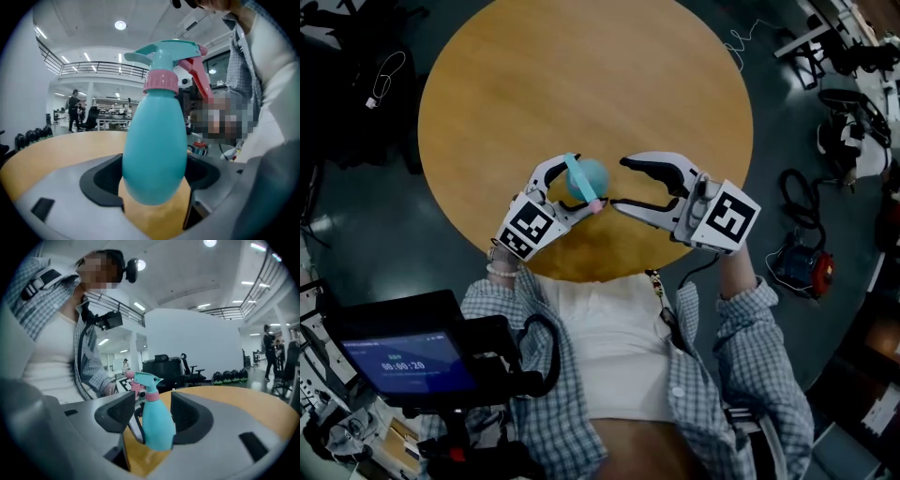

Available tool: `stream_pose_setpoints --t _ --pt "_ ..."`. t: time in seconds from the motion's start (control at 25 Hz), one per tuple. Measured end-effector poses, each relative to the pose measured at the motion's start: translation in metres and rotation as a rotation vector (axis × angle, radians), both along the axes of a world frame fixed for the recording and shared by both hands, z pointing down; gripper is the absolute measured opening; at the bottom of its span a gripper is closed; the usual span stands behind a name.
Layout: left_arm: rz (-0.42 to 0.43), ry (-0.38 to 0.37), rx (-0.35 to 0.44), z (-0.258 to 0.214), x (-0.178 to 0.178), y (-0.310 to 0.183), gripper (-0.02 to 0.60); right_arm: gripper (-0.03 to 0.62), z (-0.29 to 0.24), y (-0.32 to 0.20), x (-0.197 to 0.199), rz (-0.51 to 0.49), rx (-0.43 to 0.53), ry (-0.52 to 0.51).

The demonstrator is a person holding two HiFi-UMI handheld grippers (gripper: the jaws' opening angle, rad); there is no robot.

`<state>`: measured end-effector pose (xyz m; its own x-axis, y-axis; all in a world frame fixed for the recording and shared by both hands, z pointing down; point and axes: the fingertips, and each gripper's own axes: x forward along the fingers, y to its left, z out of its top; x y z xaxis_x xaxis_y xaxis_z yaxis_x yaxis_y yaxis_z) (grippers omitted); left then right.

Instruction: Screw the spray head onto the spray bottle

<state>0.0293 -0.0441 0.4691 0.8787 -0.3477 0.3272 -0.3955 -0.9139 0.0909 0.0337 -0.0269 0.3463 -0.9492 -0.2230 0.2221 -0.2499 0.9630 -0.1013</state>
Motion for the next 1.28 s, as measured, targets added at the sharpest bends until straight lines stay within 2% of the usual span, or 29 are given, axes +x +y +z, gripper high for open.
stream_pose_setpoints --t 0.08,0.28,0.44,0.56,0.64,0.88,0.96,1.12,1.28 --pt "0.085 0.008 -0.005 -0.003 0.010 0.014 0.408 0.230 0.010 0.005 -0.010 -0.069 0.011 0.076" --pt "0.269 -0.009 -0.022 -0.003 0.029 0.046 0.408 0.230 0.013 0.030 -0.032 -0.299 -0.008 0.116" --pt "0.316 -0.012 -0.030 -0.003 0.033 0.056 0.408 0.215 0.026 0.046 -0.037 -0.425 0.000 0.186" --pt "0.329 -0.023 -0.034 -0.002 0.033 0.057 0.407 0.150 0.021 0.044 -0.041 -0.400 0.009 0.144" --pt "0.338 -0.040 -0.036 0.003 0.032 0.059 0.407 0.150 0.018 0.042 -0.043 -0.373 0.008 0.134" --pt "0.289 -0.063 -0.032 0.012 0.029 0.050 0.400 0.150 0.033 0.039 -0.048 -0.349 0.121 0.274" --pt "0.273 -0.071 -0.036 0.014 0.027 0.046 0.400 0.150 0.035 0.038 -0.052 -0.339 0.190 0.327" --pt "0.284 -0.133 -0.040 0.024 0.025 0.046 0.400 0.150 0.043 0.040 -0.062 -0.358 0.313 0.432" --pt "0.285 -0.166 -0.038 0.029 0.025 0.046 0.400 0.138 0.055 0.042 -0.068 -0.391 0.338 0.435"
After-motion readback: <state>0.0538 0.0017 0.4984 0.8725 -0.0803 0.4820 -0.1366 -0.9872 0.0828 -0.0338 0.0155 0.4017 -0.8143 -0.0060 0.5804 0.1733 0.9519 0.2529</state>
